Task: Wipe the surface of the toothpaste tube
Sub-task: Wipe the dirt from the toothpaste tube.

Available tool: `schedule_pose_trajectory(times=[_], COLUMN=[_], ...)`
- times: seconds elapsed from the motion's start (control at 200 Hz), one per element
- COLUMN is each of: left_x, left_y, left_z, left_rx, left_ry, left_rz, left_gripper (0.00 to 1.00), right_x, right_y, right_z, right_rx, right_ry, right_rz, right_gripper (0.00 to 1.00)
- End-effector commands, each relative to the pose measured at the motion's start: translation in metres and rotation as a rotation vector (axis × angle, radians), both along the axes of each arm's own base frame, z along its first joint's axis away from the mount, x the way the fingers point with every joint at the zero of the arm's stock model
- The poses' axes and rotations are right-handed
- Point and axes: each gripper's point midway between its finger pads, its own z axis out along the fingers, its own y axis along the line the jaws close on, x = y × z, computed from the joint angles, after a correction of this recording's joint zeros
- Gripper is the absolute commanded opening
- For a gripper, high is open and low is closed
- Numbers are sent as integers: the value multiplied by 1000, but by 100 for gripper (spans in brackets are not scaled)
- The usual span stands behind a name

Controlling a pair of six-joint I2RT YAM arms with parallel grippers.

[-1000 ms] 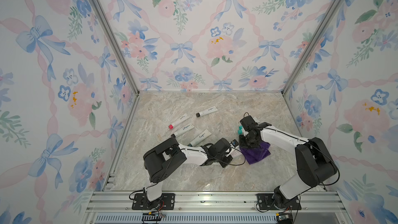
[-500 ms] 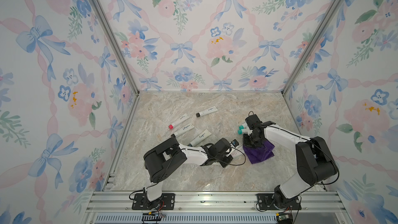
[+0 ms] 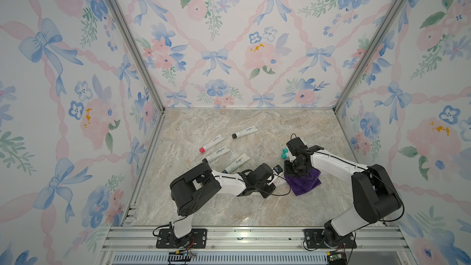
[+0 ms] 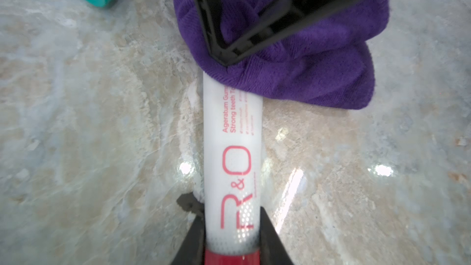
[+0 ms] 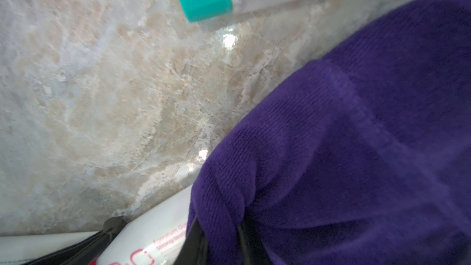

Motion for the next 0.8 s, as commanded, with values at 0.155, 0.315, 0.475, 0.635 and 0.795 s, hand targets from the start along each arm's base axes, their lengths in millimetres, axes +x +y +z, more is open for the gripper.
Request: schedule_pose_trajectory(times=[0.155,0.315,0.475,0.635,0.795], left_x=[-2,-3,-2,-2,-2], left_y=[9,9,9,9,9], left_z=[-20,-21,-21,-21,-22], left_rx=[73,73,73,75,75], left_ry=[10,11,11,10,11], left_rz=[3,3,3,3,4], left_gripper=[20,20,20,20,20], right_x=[-3,0,-7,-22,-32], right_y=[-49,-52,-24,18,38], right_z=[-15,-14,-10,-2,5], right_rx=[-131,-137,-56,91,171], right_ry=[82,71,78,95,98], right_rz=[-66,-79,-21,41,69], right_gripper=[19,19,19,19,20])
